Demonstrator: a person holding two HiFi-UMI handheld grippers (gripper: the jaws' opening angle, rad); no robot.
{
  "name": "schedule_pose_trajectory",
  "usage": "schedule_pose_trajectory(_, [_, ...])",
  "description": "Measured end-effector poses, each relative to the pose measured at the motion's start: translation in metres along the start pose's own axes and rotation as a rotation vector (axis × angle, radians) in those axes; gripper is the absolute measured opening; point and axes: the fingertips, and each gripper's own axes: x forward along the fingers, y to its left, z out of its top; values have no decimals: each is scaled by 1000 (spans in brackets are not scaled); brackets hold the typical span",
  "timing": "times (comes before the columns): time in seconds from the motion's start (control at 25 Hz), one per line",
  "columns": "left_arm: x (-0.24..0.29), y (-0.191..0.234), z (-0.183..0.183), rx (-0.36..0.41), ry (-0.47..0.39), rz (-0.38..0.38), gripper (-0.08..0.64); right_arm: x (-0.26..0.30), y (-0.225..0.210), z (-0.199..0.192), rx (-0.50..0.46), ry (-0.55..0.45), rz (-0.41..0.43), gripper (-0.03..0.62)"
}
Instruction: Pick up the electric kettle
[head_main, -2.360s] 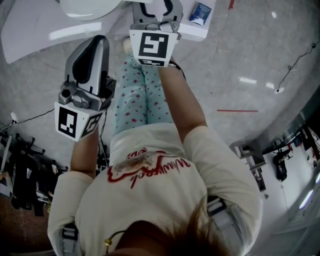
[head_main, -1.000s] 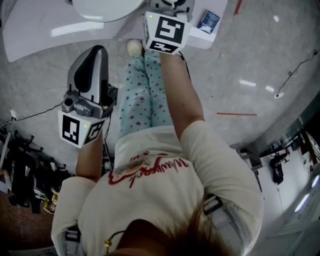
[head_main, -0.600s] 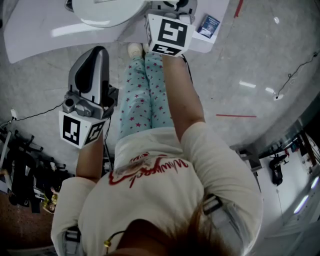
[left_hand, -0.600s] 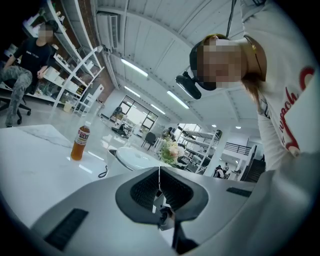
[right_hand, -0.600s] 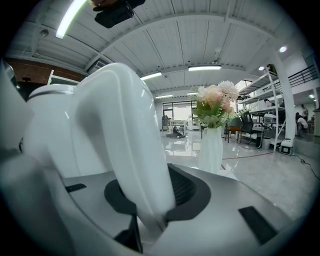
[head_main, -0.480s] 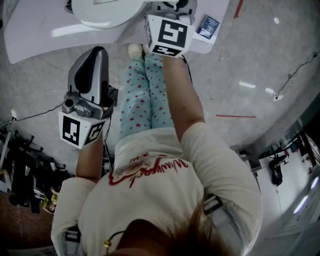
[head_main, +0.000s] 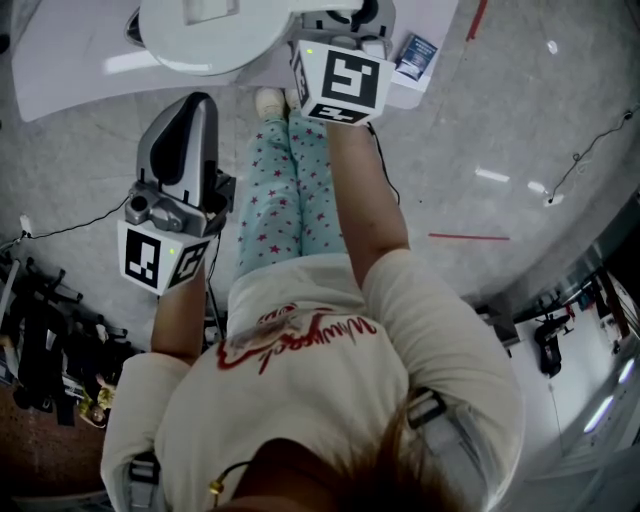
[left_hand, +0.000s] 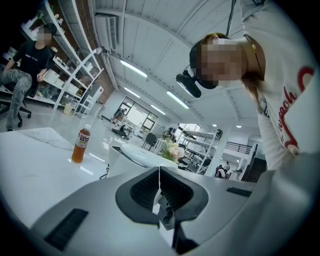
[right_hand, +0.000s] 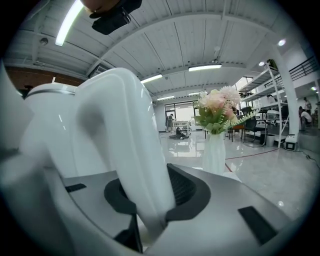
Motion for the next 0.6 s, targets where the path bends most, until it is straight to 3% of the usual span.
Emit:
schedule_pose_trajectory(0.32, [-7, -3, 4, 9, -12, 6, 13, -6, -5, 29, 24, -46, 0, 101])
schedule_pose_trajectory(0.6, [-24, -24, 37, 37, -38, 8, 14, -31, -7, 82, 57, -73, -10, 101])
